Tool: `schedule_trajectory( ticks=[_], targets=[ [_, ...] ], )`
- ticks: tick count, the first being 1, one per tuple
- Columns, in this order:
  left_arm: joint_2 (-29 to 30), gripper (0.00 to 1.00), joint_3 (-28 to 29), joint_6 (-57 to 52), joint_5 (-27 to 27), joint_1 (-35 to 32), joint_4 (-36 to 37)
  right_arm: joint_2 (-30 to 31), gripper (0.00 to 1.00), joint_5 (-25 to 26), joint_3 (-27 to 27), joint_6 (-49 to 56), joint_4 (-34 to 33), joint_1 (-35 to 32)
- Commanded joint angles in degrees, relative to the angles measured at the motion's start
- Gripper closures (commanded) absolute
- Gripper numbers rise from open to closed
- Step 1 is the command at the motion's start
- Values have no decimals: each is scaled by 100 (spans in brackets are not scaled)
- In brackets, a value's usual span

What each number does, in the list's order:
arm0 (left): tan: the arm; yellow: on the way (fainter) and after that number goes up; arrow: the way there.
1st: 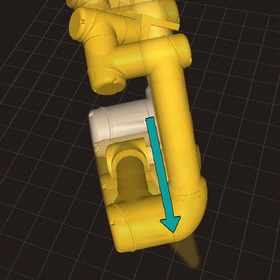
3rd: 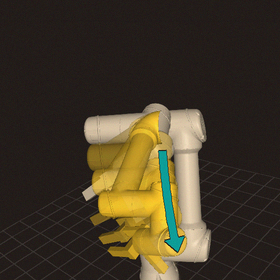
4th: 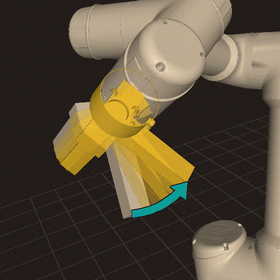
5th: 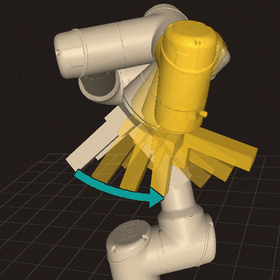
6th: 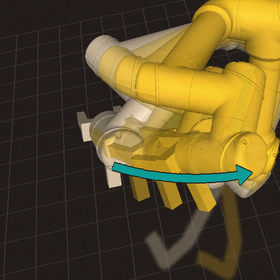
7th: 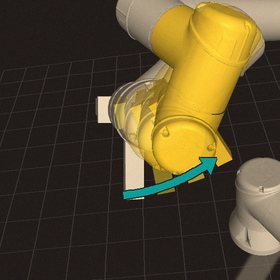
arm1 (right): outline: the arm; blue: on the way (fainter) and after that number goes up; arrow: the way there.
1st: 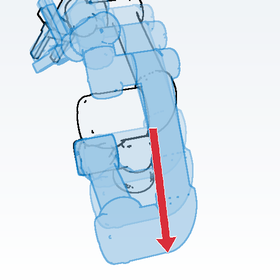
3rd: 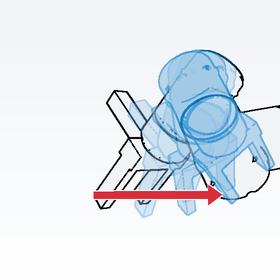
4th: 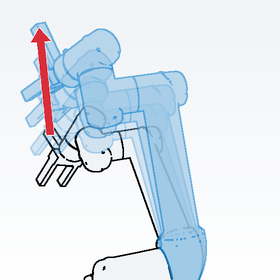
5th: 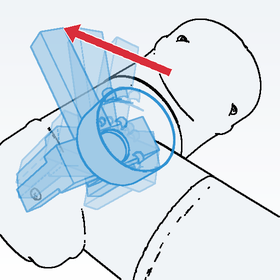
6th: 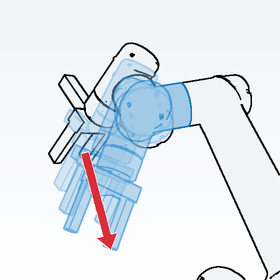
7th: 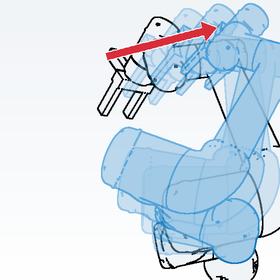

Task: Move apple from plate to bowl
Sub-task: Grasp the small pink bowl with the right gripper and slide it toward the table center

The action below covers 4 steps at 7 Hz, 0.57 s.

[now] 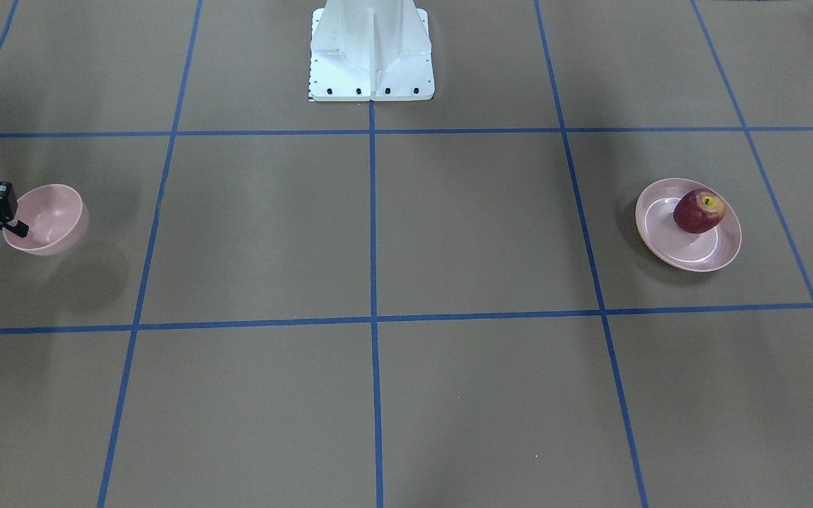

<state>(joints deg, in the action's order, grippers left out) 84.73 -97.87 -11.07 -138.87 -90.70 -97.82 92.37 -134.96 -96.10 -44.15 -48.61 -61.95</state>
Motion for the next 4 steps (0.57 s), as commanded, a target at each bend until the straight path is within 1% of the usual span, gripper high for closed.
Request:
schedule_trajectory(
  ticks=[1, 2, 3, 4],
  targets=[
    [-9, 2, -4, 0, 0, 17, 0, -1050, 100, 153, -216, -1071, -798, 496],
    [-9, 2, 5, 0, 0, 35, 0, -1402, 100, 529, -225, -1556, -816, 918],
    [-18, 2, -4, 0, 0, 61, 0, -1850, 100, 1115, -172, -2396, -834, 1575],
    [-18, 2, 5, 9, 0, 79, 0, -2350, 100, 1730, -163, -2892, -1243, 2095]
  ],
)
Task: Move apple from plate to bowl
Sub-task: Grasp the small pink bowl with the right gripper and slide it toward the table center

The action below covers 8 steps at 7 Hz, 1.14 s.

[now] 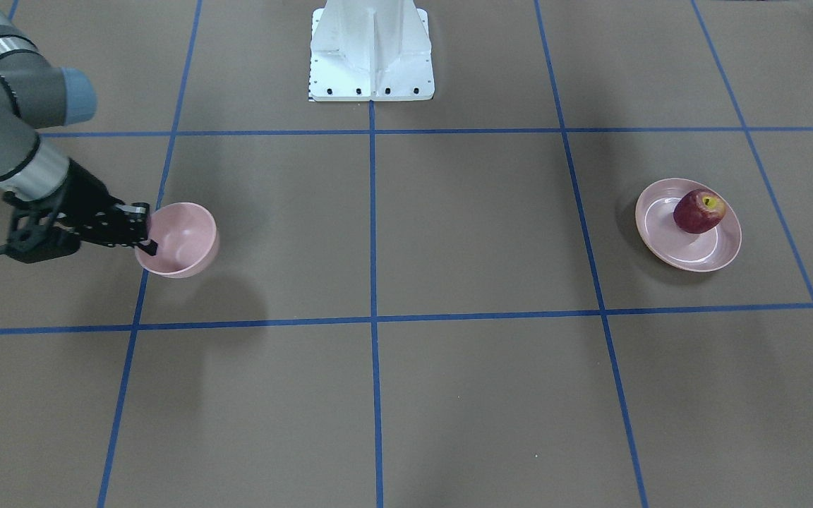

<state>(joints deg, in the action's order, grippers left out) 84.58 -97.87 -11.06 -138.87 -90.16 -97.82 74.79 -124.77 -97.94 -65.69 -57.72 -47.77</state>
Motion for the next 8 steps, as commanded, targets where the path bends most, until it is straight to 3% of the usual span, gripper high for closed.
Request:
schedule_trajectory(
  ticks=[1, 2, 3, 6, 8],
  targets=[
    [-3, 2, 5, -2, 0, 33, 0, -1189, 100, 1161, 47, -943, -1068, 1099],
    [-3, 2, 5, 7, 0, 33, 0, -1691, 100, 1687, 204, -1319, -1519, 1504],
    [-12, 2, 31, 7, 0, 42, 0, -1957, 100, 1953, 528, -1480, -1506, 1760],
    [-12, 2, 40, 7, 0, 60, 0, -2012, 100, 2079, 627, -1438, -1462, 1938],
    [-3, 2, 49, 7, 0, 60, 0, -2047, 77, 2088, 636, -1429, -1453, 1991]
  ],
)
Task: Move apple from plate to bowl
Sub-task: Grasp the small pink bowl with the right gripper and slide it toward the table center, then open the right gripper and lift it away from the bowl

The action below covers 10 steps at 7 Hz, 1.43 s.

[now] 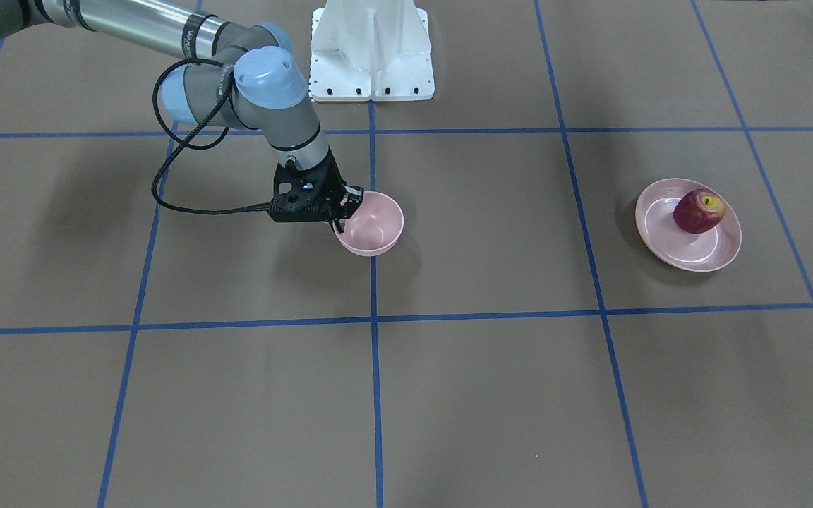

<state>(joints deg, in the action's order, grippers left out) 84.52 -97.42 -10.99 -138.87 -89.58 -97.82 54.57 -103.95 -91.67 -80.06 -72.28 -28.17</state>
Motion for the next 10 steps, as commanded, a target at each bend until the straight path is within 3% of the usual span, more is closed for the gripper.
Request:
schedule_trajectory(
  ticks=[1, 2, 3, 4, 5, 6, 8, 10],
  targets=[
    [3, 2, 4, 0, 0, 2, 0, -34, 43, 6, 0, 8, 3, 40],
    [3, 2, 4, 9, 0, 2, 0, -43, 1, 224, 0, 0, 12, 84],
    [3, 2, 4, 9, -9, 2, 0, -148, 0, 226, -87, -35, -23, 40],
    [46, 2, -5, 44, -9, 2, 9, -157, 0, -192, -340, 60, -189, -421],
    [107, 2, -57, 62, -18, 11, 9, -114, 0, -918, -499, 383, -460, -1017],
    [300, 2, -67, 288, -226, 81, 0, -70, 0, -1247, -562, 1126, -976, -1511],
    [363, 2, -250, 1497, -247, 710, -532, 698, 0, -1461, -1034, 3049, -1674, -2303],
    [380, 1, -260, 2484, -63, 1282, -1141, 1683, 0, -2082, -1177, 4833, -1693, -3355]
  ],
)
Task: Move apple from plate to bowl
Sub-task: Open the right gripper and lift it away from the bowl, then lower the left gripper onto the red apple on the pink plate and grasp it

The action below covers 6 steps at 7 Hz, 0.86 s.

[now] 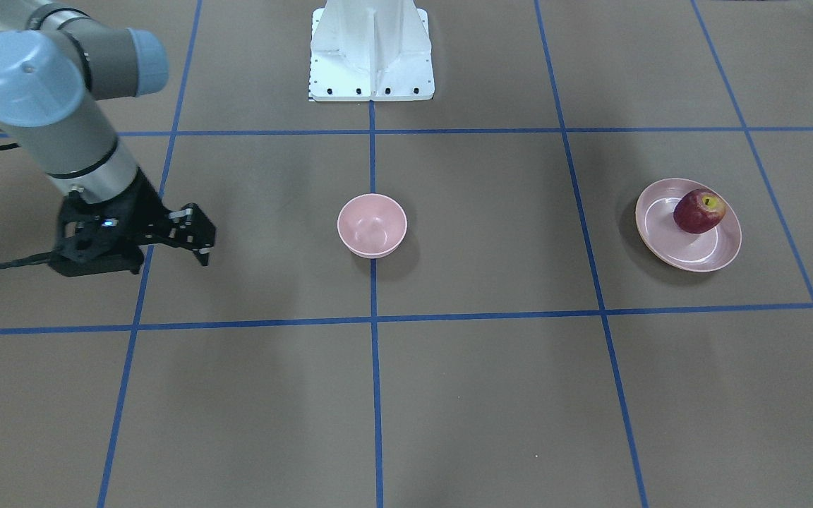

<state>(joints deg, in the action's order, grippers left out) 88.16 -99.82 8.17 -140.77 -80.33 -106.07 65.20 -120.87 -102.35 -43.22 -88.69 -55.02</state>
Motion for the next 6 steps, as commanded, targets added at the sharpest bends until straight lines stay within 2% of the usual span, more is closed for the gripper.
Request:
schedule_trajectory(
  ticks=[1, 2, 4, 5, 6],
  targets=[
    [34, 1, -90, 990, 599, 864, -474, 1156, 0, -628, -110, 2315, -52, -1268],
    [34, 1, -90, 1455, 934, 1278, -772, 1719, 0, -691, -92, 3415, -43, -1779],
    [-70, 1, -90, 1618, 1016, 1580, -1055, 2669, 0, -779, -40, 5245, -52, -2746],
    [-167, 1, -82, 1635, 1138, 1712, -1239, 2865, 0, -997, -31, 5445, -43, -2942],
    [-202, 1, -81, 1792, 1409, 1957, -1275, 2910, 0, -1008, -4, 5438, -17, -2944]
  ],
)
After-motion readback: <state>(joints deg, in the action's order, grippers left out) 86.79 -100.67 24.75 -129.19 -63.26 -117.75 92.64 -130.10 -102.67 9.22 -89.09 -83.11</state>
